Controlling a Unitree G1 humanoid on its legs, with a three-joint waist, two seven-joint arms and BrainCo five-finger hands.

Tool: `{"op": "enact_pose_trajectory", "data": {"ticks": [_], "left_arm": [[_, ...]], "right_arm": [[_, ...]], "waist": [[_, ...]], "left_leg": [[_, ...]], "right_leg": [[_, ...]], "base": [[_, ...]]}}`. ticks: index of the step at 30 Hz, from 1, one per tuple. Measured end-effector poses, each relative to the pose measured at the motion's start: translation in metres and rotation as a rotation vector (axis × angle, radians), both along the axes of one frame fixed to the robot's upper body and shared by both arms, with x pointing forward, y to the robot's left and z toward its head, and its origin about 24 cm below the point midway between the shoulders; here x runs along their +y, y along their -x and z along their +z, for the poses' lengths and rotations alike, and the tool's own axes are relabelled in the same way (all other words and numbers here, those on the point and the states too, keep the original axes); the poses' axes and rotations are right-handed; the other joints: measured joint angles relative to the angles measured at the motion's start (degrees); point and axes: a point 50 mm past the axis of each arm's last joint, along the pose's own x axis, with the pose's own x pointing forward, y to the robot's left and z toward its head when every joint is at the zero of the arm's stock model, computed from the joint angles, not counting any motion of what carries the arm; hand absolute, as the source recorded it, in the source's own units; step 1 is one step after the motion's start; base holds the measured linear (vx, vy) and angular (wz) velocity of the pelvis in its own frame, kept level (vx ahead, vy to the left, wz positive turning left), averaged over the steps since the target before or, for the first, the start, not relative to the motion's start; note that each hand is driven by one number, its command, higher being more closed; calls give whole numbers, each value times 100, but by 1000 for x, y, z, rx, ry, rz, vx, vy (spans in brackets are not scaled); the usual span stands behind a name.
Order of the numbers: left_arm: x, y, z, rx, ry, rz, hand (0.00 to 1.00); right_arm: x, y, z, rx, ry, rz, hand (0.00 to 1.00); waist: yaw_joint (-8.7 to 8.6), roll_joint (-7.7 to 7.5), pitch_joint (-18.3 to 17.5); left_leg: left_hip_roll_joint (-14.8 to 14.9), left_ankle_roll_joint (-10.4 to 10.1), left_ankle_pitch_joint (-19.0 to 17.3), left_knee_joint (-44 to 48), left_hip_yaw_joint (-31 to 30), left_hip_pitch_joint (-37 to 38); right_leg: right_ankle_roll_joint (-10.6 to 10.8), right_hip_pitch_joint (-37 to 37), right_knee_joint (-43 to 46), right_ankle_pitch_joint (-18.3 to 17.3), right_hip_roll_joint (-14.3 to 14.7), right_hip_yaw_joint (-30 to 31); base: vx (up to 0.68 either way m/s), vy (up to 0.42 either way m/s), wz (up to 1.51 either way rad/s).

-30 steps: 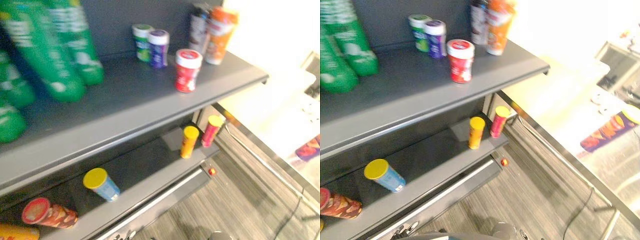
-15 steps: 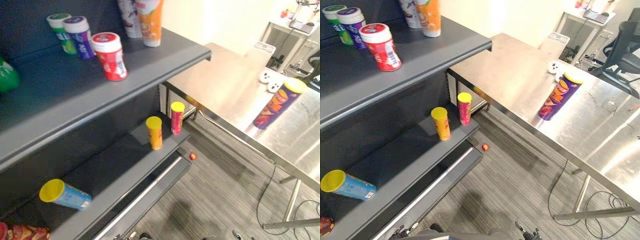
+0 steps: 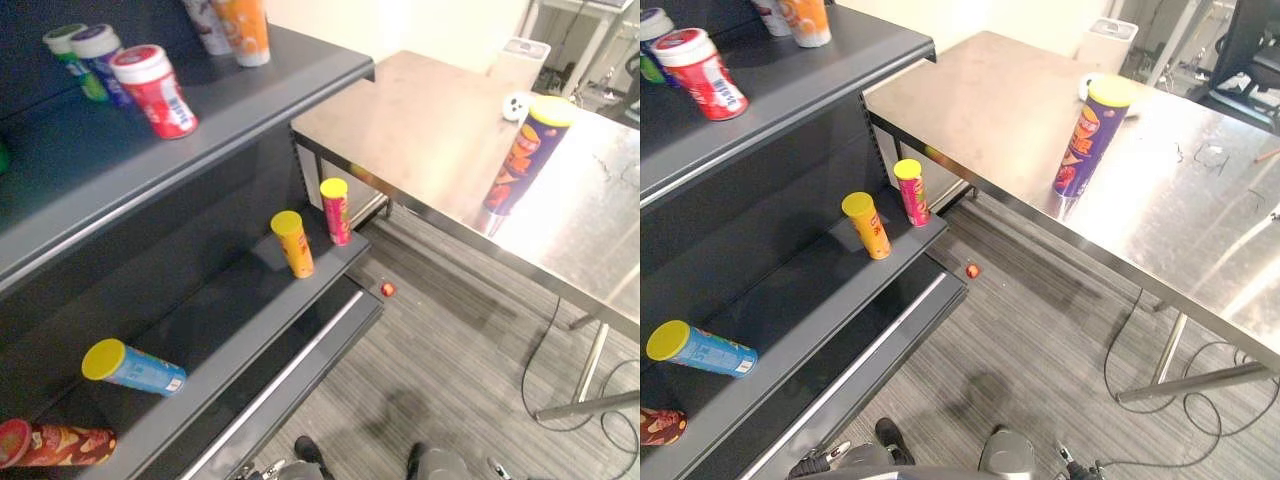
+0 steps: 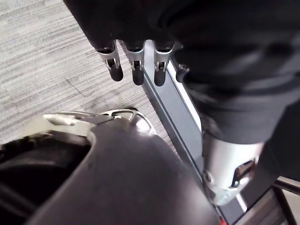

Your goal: Put the gum and the chips on the shelf.

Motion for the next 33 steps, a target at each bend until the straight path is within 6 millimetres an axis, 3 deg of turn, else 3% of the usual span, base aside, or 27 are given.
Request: {"op": "enact_pose_trajectory", "data": {"ticks": [3, 5, 8, 9, 10, 12, 14, 15, 20, 24, 33], "left_arm": [[0, -1, 0, 2, -4, -16, 0], [-1, 0, 0, -2, 0, -7, 0], [-2, 7, 0, -11, 11, 43, 0], [-7, 10, 0, -19, 23, 72, 0], [-12, 10, 0, -33, 38, 100, 0], [-13, 15, 0, -38, 35, 116, 0], [-12, 14, 1, -48, 33, 127, 0], [-10, 15, 1, -56, 26, 135, 0], [-6, 14, 3, -86, 7, 152, 0], [-7, 17, 1, -85, 11, 151, 0], [-11, 25, 0, -85, 33, 177, 0]], "right_arm": [[-1, -2, 2, -22, 1, -22, 0], [-2, -3, 3, -27, 6, -24, 0], [-3, -10, 6, -60, 17, -11, 0], [-6, -13, 7, -65, 25, 10, 0], [-8, -16, 8, -69, 32, 36, 0], [-3, -20, 8, -73, 23, 80, 0], [4, -17, 6, -59, 6, 100, 0], [8, -12, 4, -48, -7, 96, 0], [12, -9, 3, -37, -12, 99, 0], [14, -6, 2, -34, -8, 92, 0], [15, 10, -2, -10, -25, 49, 0]], "waist": [[3, 0, -1], [36, 6, -11], [58, -58, 0], [138, 26, -38], [209, 124, -84], [206, 169, -116], [196, 231, -249], [186, 183, -303], [317, 37, -371], [340, 43, -481], [370, 23, -666]], "left_leg": [[38, -105, -150, 331, 106, 41], [76, 4, -116, 719, -109, 57], [222, -30, -225, 1761, -1017, -233], [59, -166, -603, 1836, -1758, -261], [-113, -156, -887, 1788, -2293, -223], [-260, -62, -1096, 1561, -2719, -183], [-267, 2, -1408, 1391, -2729, 26], [-286, 43, -1521, 1338, -2678, 15], [-537, 44, -1528, 1305, -2497, 105], [-510, 44, -1528, 1111, -2365, 218], [-222, -11, -1555, 1002, -2205, 214]], "right_leg": [[18, -146, 439, -255, -121, 206], [-7, -121, 503, -315, -110, 409], [-49, -55, 253, -155, 77, 1059], [-57, -50, 40, -13, 169, 1433], [-74, -85, -146, 111, 361, 1820], [-55, -116, -278, 239, 628, 2263], [54, -186, -348, 307, 815, 2466], [147, -228, -423, 400, 800, 2529], [281, -142, -697, 669, 484, 2239], [261, -8, -1024, 901, 523, 2156], [94, 73, -1432, 1010, 710, 1908]], "base": [[76, -48, -24], [109, -64, -44], [119, -82, -112], [89, 127, -177], [89, 151, -188], [76, 157, -160], [82, 149, -94], [75, 160, -46], [-3, 132, -25], [-58, 27, -7], [-73, -48, -11]]}}
